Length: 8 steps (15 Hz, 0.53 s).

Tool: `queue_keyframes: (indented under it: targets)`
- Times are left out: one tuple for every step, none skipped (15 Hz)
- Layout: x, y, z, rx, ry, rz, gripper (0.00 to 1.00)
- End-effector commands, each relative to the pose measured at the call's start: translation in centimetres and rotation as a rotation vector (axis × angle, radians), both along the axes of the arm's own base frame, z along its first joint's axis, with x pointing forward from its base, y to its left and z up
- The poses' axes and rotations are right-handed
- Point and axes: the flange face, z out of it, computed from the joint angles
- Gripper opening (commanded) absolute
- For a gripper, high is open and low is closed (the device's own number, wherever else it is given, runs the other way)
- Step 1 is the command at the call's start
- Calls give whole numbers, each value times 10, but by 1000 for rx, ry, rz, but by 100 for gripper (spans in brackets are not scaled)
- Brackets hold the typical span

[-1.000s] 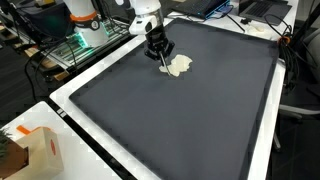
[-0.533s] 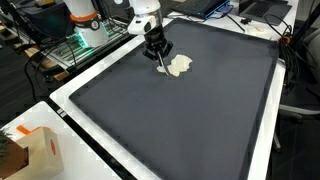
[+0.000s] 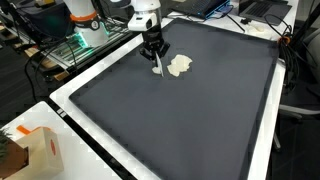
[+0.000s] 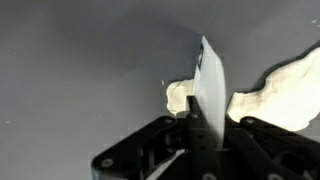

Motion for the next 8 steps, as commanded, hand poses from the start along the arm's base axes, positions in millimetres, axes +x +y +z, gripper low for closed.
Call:
queue_keyframes:
  targets:
    - [-12, 4, 4, -42, -5, 70, 1]
    - [-12, 5, 8, -58, -18, 92, 1]
    - [-12, 7, 12, -74, -25, 121, 1]
    - [-12, 9, 15, -89, -33, 146, 1]
    - [-12, 10, 19, -103, -42, 164, 1]
    - [-13, 12, 25, -115, -56, 188, 1]
    - [-13, 14, 30, -124, -71, 206, 1]
    - [-12, 15, 36, -143, -83, 221, 1]
